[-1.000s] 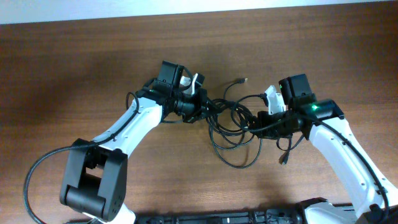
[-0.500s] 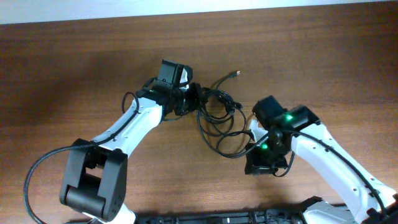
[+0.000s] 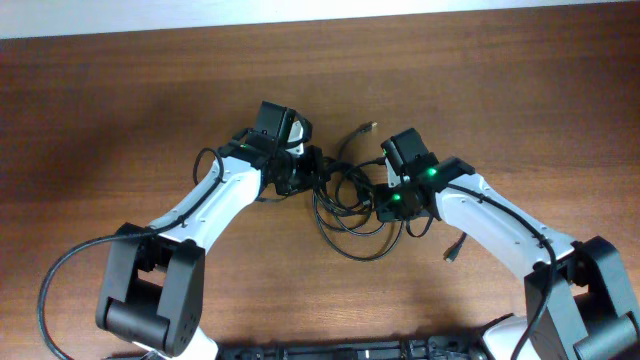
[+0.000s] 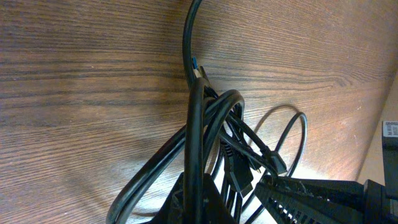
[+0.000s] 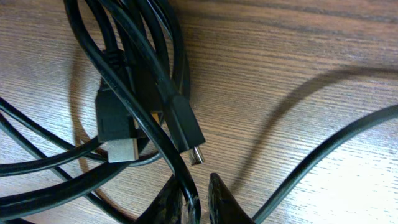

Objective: Untangle cables

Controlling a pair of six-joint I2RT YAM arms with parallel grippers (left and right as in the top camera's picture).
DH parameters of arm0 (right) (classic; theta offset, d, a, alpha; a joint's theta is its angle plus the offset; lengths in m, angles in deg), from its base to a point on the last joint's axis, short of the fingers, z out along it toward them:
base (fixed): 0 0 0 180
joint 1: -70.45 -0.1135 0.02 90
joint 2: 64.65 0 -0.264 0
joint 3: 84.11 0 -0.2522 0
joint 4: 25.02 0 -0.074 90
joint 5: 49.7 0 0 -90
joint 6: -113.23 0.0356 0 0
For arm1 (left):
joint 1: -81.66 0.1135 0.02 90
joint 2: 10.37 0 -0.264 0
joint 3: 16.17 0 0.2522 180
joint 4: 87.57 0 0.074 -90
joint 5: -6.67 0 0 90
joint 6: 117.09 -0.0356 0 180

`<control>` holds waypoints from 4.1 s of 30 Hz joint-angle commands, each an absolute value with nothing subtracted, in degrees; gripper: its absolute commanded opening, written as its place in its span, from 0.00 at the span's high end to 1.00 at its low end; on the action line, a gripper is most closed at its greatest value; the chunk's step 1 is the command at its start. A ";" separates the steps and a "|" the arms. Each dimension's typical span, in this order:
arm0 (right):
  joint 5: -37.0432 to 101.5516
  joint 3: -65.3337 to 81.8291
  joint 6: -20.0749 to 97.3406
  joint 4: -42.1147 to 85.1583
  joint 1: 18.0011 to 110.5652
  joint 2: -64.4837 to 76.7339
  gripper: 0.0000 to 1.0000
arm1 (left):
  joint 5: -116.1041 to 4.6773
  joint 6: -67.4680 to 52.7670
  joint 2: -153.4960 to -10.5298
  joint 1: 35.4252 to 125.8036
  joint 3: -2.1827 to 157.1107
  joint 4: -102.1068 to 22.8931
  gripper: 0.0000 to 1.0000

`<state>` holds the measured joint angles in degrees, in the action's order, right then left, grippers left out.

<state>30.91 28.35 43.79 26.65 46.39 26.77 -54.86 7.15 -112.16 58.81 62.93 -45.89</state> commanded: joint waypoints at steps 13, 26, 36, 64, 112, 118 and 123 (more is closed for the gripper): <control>55.65 27.93 70.54 45.51 73.74 27.12 0.85 | -53.62 2.43 -110.90 64.19 63.10 -43.11 1.00; -3.25 27.82 15.88 40.42 72.51 16.45 0.47 | -24.11 -35.36 -110.90 59.99 63.10 -46.42 1.00; -4.08 27.82 13.61 36.68 64.08 16.45 0.88 | -14.82 -36.93 -110.90 60.01 63.10 -46.96 1.00; -1.35 27.82 13.63 33.66 64.08 16.45 0.96 | -20.81 -36.93 -110.90 60.01 63.10 -45.78 0.71; -5.85 27.82 16.69 28.55 58.85 16.43 0.96 | -30.93 -31.91 -110.90 57.65 63.10 -43.51 0.42; -5.20 27.82 16.67 28.42 58.85 16.43 0.96 | -32.35 -31.91 -110.90 57.72 63.10 -44.73 1.00; 21.64 27.80 36.45 29.99 65.15 16.43 0.70 | -31.89 -30.95 -108.75 69.28 67.91 -44.97 1.00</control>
<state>13.80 27.82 30.87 28.64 62.39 17.15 -32.65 -31.56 -112.14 62.81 64.26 -45.74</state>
